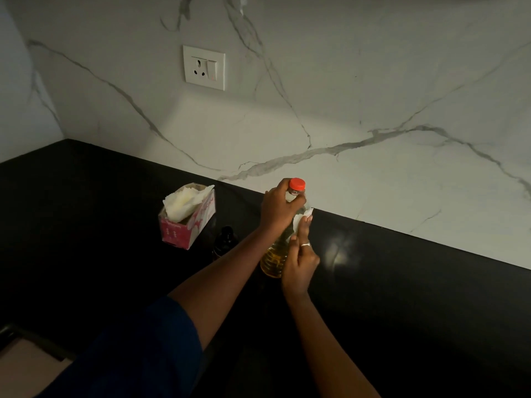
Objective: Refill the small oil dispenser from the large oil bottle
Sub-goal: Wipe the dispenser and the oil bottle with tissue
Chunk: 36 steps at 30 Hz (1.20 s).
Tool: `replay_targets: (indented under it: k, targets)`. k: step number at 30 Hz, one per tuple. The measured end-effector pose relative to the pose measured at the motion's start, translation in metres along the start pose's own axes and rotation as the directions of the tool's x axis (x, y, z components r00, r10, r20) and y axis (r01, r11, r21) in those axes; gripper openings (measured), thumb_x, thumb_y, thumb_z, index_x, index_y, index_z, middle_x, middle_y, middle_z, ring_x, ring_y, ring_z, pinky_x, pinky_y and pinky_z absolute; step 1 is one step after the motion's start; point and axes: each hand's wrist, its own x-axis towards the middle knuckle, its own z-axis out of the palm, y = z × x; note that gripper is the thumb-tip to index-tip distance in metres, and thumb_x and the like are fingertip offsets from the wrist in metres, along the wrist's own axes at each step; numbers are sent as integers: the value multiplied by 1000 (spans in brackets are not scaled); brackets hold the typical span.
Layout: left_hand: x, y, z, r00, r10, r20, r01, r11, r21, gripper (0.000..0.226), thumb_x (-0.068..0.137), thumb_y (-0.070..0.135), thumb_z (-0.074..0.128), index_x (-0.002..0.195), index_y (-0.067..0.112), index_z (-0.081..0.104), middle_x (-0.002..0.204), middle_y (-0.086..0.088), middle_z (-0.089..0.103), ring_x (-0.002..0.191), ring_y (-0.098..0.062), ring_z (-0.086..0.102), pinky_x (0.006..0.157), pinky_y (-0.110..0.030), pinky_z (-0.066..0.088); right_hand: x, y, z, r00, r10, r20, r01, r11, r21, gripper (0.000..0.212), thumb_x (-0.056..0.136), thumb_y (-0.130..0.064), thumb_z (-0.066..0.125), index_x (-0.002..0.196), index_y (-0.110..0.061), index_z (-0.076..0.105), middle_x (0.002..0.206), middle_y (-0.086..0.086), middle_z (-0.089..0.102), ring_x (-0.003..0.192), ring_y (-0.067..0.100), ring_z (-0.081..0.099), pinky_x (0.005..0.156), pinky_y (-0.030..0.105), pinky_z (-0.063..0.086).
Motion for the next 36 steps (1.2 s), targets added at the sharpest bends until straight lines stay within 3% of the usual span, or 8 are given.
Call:
replay_targets:
  k: [4,8,14,20,25,31,34,36]
  targets:
    - [0,0,-2,1000,-1,-5,1,1000,-1,32,88,24,59,115,7,55,107,-9,65,100,-23,61,88,-33,47,10,-5,5,999,-28,40,31,997,-67,56,91,-31,29,141,-22,6,116,31,59,93,35,65,86,49,53]
    - [0,0,-3,999,-33,20,34,999,-21,34,88,25,59,118,9,55,111,-8,64,105,-22,59,93,-38,48,33,-12,6,990,139,37,-143,981,133,47,100,-29,34,144,-16,32,123,13,60,109,24,61,95,46,49]
    - [-1,2,1,999,-49,15,49,998,-42,36,87,25,60,119,9,55,112,-8,63,106,-22,58,95,-43,47,36,0,-2,941,289,176,-323,923,209,43,101,-30,29,128,-2,49,111,19,63,105,31,62,95,52,47]
    - [0,1,2,998,-61,1,61,998,-32,36,87,27,60,118,10,55,111,-8,64,105,-23,58,95,-44,46,8,0,-1,949,278,152,-313,893,324,38,101,-21,26,103,-5,60,98,26,64,85,23,66,79,37,53]
    - [-1,1,-1,999,-49,-4,49,998,-49,33,87,24,61,116,9,56,108,-8,65,102,-23,60,94,-44,46,22,-8,4,937,306,168,-349,829,437,49,101,-34,25,128,0,48,104,15,65,98,26,65,83,37,53]
    - [-4,2,-2,999,-43,-3,43,997,-64,33,86,24,61,116,9,56,107,-7,65,102,-22,60,96,-46,44,42,12,3,865,418,278,-496,798,342,47,96,-53,23,109,-26,59,113,8,65,108,22,61,100,45,45]
    - [-2,2,-1,999,-39,-8,38,998,-53,33,86,24,61,115,8,56,106,-7,65,103,-22,59,100,-48,40,32,28,3,829,482,283,-552,786,279,55,96,-54,22,125,-19,53,125,10,59,118,24,55,104,45,41]
    - [-1,1,0,999,-37,-11,36,998,-53,34,86,25,61,115,8,56,106,-7,65,103,-23,59,101,-49,39,17,34,5,819,517,250,-571,777,265,57,96,-54,23,133,-17,48,129,9,57,119,21,54,99,37,45]
